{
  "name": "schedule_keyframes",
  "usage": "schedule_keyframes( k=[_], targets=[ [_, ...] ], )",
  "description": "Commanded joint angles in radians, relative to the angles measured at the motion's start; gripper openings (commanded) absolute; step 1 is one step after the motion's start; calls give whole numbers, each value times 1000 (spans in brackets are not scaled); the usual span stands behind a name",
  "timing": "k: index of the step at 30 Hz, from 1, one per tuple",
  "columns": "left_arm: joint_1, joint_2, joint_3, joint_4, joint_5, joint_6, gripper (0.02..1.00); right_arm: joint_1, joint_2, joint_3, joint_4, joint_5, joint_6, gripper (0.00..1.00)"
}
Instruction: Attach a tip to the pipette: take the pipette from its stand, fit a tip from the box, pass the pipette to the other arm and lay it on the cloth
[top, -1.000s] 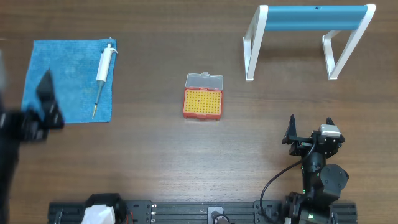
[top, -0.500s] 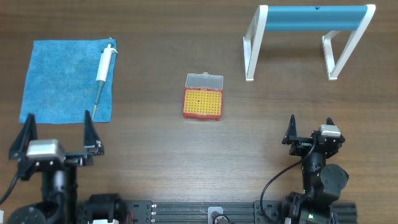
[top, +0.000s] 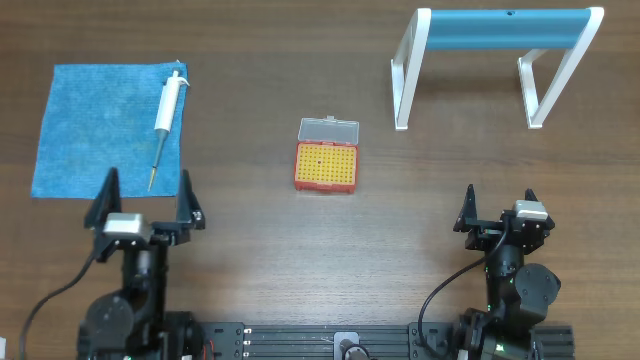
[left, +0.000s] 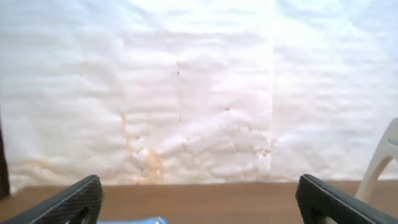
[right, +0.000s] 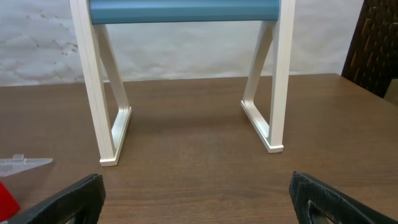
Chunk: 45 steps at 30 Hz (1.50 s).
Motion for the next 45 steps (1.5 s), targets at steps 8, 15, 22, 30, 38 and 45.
schedule_keyframes(
  k=[8, 15, 22, 30, 38, 45],
  targets=[
    [-39, -12, -151, -193, -22, -142, 993, 5, -4, -8, 4, 2, 8, 974],
    [-44, -12, -151, -217, -23, -110, 996, 5, -4, -8, 4, 2, 8, 974],
    [-44, -12, -151, -218, -23, -110, 998, 5, -4, -8, 4, 2, 8, 974],
    [-44, -12, -151, -218, -23, -110, 996, 5, -4, -8, 4, 2, 8, 974],
    [-44, -12, -151, -217, -23, -110, 996, 150, -15, -8, 0, 66, -7, 974],
    [-44, -12, -151, -218, -23, -110, 998, 339, -15, -10, -6, 214, -61, 974]
  ],
)
